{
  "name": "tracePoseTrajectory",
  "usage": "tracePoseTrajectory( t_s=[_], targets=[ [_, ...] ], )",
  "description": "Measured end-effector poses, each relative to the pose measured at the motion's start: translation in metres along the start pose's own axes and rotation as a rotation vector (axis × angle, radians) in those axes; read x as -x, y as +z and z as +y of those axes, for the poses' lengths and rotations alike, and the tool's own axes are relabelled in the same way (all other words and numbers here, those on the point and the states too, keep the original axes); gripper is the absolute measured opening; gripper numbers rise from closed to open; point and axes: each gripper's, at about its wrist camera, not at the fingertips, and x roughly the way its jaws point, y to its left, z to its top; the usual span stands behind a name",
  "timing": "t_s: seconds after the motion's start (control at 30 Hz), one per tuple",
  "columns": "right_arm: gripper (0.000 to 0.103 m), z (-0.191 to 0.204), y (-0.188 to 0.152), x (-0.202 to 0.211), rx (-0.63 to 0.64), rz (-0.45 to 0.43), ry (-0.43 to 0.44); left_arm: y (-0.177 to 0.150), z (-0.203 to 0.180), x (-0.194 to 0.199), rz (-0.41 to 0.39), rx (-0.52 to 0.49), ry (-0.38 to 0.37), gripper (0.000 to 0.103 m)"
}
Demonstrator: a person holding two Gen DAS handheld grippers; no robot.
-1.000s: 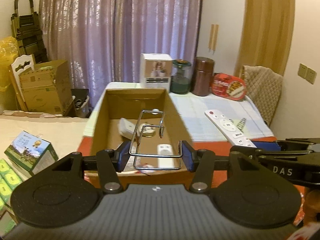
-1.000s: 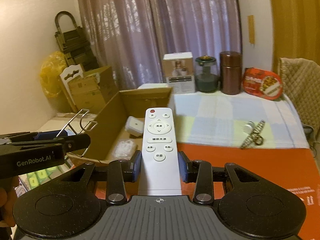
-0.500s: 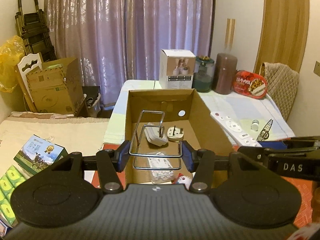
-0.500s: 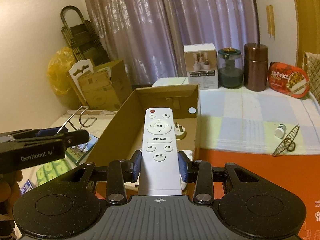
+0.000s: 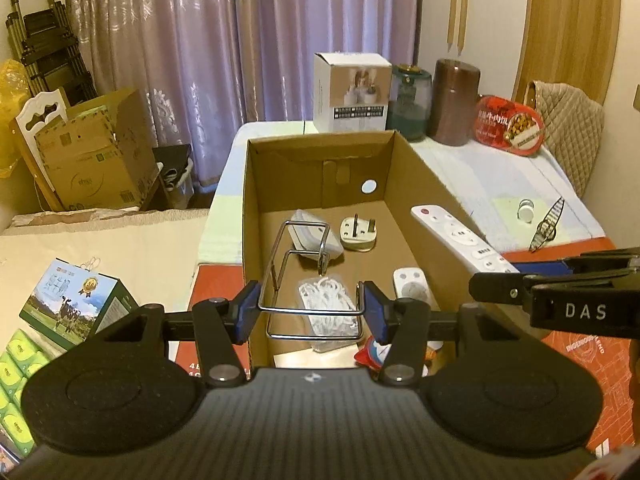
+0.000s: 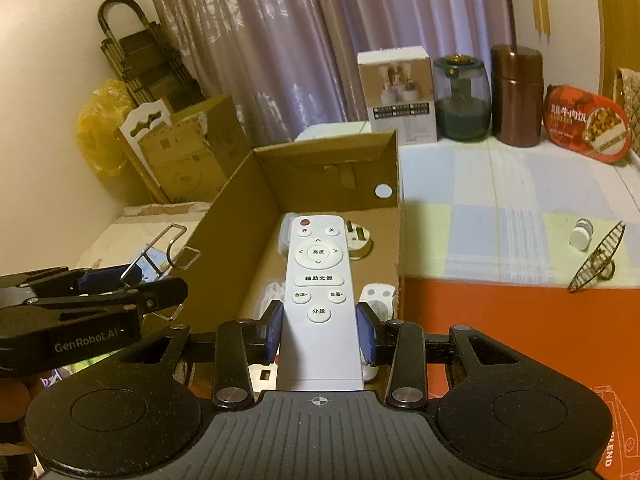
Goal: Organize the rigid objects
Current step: 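Lower the stand into the box with the left gripper while the right lowers the remote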
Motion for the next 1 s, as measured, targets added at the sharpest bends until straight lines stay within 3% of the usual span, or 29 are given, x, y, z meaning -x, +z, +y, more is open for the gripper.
tracePoseTrajectory(
  t_s=[1.0],
  targets=[
    [0.035, 0.002, -0.003, -0.016, -0.017, 0.025, -0.003, -0.006, 0.0, -0.021, 0.047, -0.022, -0.003, 0.049]
  ],
)
